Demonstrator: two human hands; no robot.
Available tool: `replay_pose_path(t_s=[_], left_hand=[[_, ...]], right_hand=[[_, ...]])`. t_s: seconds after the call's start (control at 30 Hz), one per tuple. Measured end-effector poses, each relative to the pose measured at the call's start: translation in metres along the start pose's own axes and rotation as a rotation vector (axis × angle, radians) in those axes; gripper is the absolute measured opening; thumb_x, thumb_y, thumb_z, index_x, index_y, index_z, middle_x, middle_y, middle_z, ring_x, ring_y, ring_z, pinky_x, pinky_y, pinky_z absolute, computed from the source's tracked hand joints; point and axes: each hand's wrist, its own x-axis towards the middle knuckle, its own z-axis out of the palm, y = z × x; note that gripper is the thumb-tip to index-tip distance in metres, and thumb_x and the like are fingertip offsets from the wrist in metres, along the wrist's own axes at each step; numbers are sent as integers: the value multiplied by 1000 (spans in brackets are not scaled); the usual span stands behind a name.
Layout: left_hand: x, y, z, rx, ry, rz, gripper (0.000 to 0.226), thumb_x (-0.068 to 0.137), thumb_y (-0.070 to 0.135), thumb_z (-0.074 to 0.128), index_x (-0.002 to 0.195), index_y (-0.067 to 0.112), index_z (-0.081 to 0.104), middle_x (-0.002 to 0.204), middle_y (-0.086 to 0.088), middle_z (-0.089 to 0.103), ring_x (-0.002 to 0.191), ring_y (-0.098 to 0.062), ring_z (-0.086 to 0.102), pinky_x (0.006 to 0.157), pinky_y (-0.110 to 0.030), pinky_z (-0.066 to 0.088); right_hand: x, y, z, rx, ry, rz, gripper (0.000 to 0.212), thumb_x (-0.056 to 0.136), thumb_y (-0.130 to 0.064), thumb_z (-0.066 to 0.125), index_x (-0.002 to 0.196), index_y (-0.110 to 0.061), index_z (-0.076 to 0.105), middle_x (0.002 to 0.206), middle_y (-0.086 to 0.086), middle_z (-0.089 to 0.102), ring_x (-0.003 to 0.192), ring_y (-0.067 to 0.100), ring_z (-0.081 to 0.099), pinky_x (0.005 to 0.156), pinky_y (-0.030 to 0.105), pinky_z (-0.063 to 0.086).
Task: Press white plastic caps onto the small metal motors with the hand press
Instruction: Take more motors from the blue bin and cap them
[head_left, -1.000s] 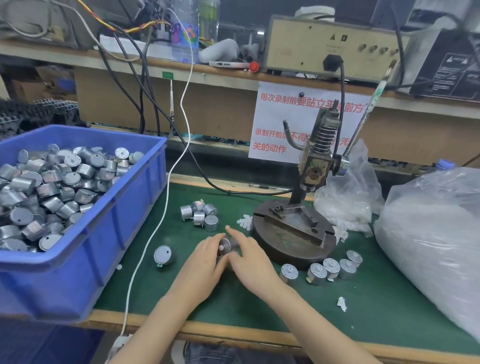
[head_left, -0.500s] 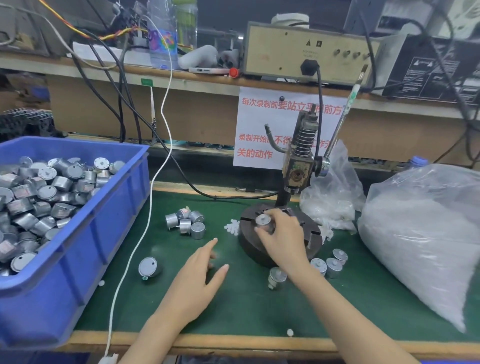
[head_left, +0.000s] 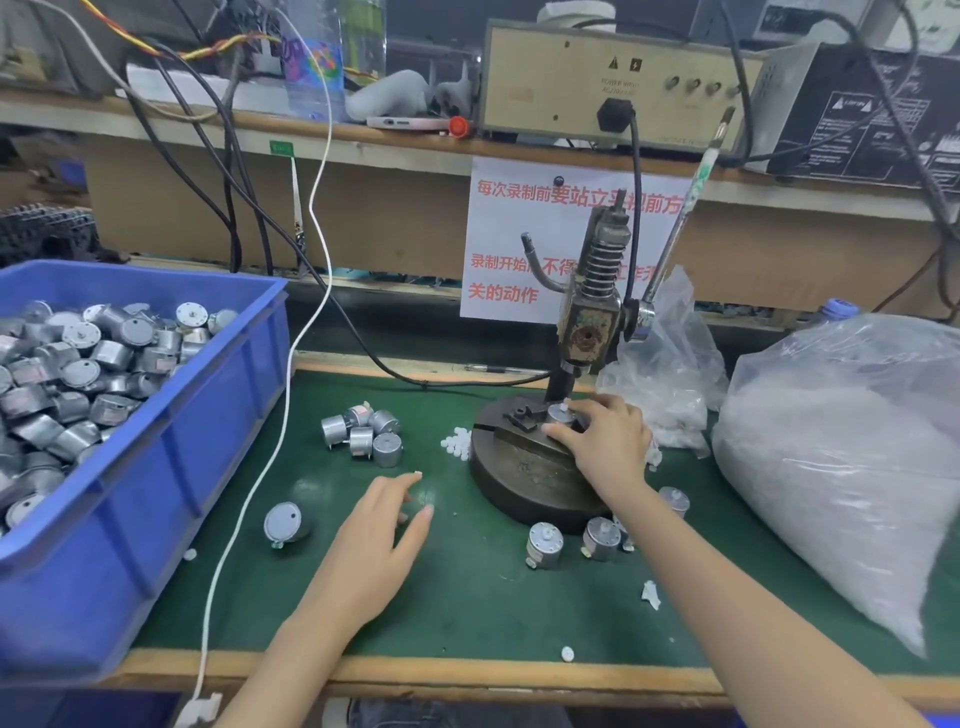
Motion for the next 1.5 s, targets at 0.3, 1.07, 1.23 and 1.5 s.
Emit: replay_pose_path(t_s=[0.3, 1.07, 1.23, 1.5], left_hand=[[4, -2, -2, 18, 19, -26, 23, 95, 28, 46, 112, 17, 57, 95, 18, 44, 85, 7, 49, 72, -15, 31], [5, -3, -2, 77, -12, -28, 21, 96, 20, 43, 86, 13, 61, 86, 3, 53, 86, -9, 51, 72, -17, 29], [4, 0, -3, 92, -12, -28, 21, 96, 20, 44, 82, 15, 59, 84, 2, 52, 84, -9, 50, 70, -18, 29], [4, 2, -4, 120, -12, -24, 23, 96, 21, 45, 83, 11, 61, 83, 3, 50, 83, -10, 50, 71, -19, 30]], right_hand=[[28, -2, -57, 886, 232, 322, 44, 89, 1, 39, 131, -12, 46, 126, 4, 55, 98, 13, 52, 83, 19, 41], [2, -50, -123, 1092, 371, -55, 21, 92, -8, 48, 79, -24, 43, 91, 4, 47, 88, 16, 46, 85, 27, 40], [2, -45, -119, 1097, 335, -97, 23, 91, 0, 45, 96, -23, 46, 108, 10, 51, 98, 13, 51, 93, 24, 42], [0, -15, -109, 940, 302, 69, 42, 94, -7, 43, 136, -12, 43, 138, 1, 47, 120, 5, 43, 101, 21, 33]])
